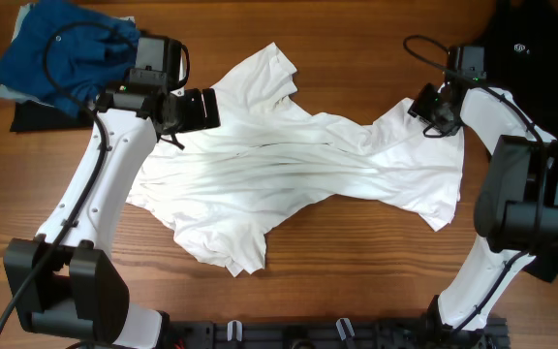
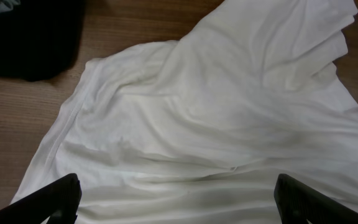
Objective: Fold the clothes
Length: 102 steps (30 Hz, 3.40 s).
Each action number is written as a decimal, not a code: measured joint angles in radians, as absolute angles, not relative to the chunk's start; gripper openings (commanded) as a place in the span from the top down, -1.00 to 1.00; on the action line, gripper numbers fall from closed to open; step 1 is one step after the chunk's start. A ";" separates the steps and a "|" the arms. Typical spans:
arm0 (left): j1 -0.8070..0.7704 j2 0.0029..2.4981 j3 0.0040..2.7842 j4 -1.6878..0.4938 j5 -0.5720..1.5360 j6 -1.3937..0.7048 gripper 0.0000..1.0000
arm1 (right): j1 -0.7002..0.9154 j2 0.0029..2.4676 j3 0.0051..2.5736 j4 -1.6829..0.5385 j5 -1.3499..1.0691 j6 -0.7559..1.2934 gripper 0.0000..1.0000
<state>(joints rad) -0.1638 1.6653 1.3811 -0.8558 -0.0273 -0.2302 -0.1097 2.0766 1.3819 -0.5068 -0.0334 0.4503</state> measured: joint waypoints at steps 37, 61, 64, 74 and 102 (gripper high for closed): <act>-0.364 1.631 0.930 -1.013 0.216 -0.831 -0.55 | -0.108 1.930 1.837 -1.025 -0.171 0.282 -0.99; -0.418 1.570 0.813 -0.831 0.182 -0.945 0.92 | -0.108 1.930 1.828 -1.309 -0.143 0.287 -0.73; -0.221 1.461 0.898 -0.851 0.155 -0.805 0.92 | -0.108 1.930 1.731 -1.319 -0.130 0.310 -0.55; -0.051 1.344 0.945 -0.793 0.083 -0.676 0.92 | -0.108 1.934 1.174 -1.011 -0.093 0.361 0.22; -0.051 1.344 0.945 -0.788 0.049 -0.670 0.92 | -0.030 1.623 0.811 -0.758 -0.085 0.443 0.91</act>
<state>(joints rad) -0.0513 1.3441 0.9455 -0.7879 0.0494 -0.6697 -0.0303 1.6230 0.8108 -0.7582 -0.0853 0.4435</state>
